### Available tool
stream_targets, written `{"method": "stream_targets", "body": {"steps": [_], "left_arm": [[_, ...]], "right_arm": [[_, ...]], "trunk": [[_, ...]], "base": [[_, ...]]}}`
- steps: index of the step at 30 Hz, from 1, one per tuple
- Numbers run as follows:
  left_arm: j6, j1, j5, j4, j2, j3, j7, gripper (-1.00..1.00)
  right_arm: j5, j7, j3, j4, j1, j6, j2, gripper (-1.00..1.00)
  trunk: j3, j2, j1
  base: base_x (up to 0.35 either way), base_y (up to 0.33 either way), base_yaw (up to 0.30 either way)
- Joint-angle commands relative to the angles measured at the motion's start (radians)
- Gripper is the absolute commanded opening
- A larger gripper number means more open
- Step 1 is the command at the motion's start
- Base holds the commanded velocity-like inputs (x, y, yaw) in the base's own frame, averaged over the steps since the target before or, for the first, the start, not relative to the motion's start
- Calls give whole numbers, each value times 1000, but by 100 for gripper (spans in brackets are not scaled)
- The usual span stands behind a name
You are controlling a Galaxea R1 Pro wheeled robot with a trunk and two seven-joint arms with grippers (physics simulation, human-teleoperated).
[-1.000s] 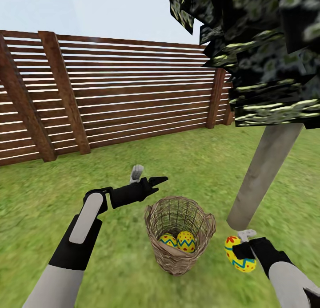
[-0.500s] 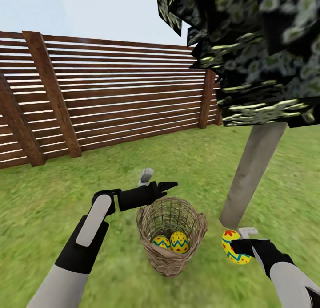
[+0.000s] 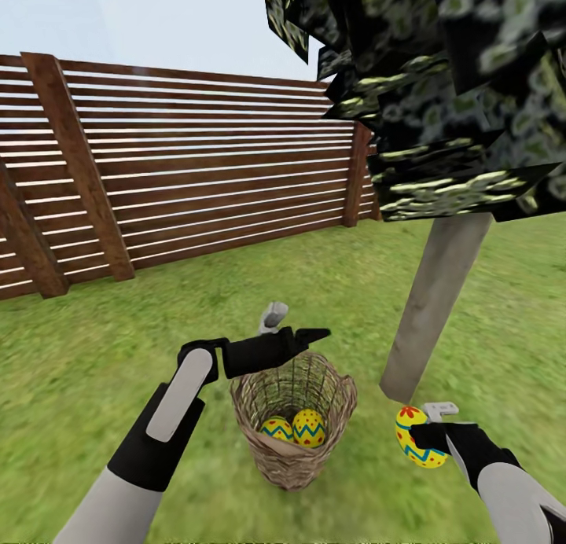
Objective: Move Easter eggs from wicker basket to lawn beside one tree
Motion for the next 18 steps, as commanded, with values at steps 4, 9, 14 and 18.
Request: {"method": "stream_targets", "body": {"steps": [4,9,14,18], "left_arm": [[3,-1,1,0,0,-9,4,100],[1,-1,-5,0,0,-19,5,100],[0,-1,-4,-2,-1,-21,5,100],[0,-1,-4,-3,-1,-21,4,100]], "right_arm": [[13,1,-7,-3,-1,0,3,-100],[13,-13,-7,-14,0,-6,1,-100],[12,-175,-6,0,-5,5,2,-100],[10,-195,-6,109,-56,54,-5,-100]], "trunk": [[-14,-29,15],[-29,-64,34],[-45,-99,54],[-57,-127,69]], "base": [[0,0,0],[0,0,0],[0,0,0],[0,0,0]]}}
